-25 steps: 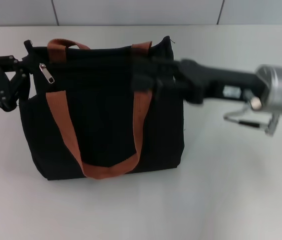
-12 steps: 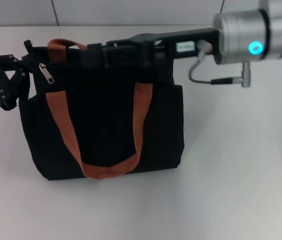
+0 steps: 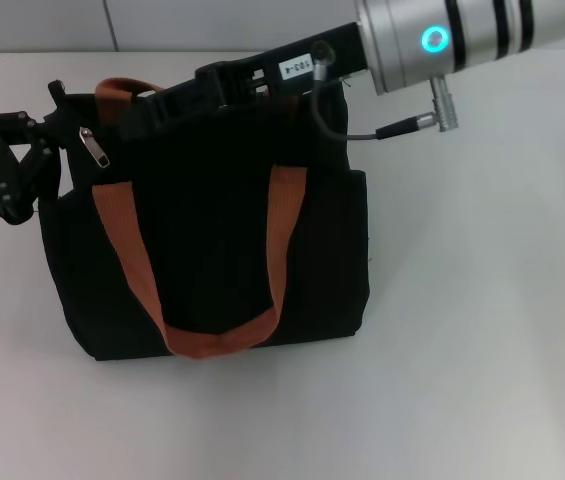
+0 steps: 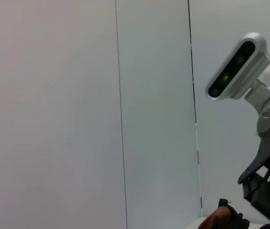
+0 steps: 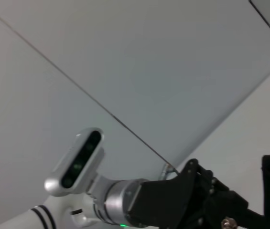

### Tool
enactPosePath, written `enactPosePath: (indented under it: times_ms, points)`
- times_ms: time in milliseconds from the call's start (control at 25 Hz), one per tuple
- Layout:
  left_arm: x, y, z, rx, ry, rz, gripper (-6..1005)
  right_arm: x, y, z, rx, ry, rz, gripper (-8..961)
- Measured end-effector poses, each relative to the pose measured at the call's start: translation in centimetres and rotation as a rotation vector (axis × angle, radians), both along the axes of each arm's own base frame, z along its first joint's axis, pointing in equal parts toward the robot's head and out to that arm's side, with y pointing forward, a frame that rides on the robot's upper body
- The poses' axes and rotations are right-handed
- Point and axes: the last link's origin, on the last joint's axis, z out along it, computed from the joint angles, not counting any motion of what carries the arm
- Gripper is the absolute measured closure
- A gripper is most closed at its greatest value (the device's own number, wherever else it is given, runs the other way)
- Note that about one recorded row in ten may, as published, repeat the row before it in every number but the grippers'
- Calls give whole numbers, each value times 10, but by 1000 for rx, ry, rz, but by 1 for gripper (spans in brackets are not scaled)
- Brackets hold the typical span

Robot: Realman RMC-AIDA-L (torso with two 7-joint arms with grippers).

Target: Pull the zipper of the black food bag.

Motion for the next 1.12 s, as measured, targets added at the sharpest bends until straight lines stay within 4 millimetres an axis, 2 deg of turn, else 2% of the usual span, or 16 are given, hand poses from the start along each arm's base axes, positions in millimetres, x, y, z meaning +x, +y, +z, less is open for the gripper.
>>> enactPosePath:
  times_ms: [40,240,1120]
  points:
    - [0,0,0,-2,-2,0,973,-2,2,-3,2,-24,-12,634]
    - [1,1,0,-5,-3,0,972,-8,5,-10,10,-70,-18,647]
    - [5,3,-1,-14,-6,-11,969,-26,7,-35,46,-160,21,648]
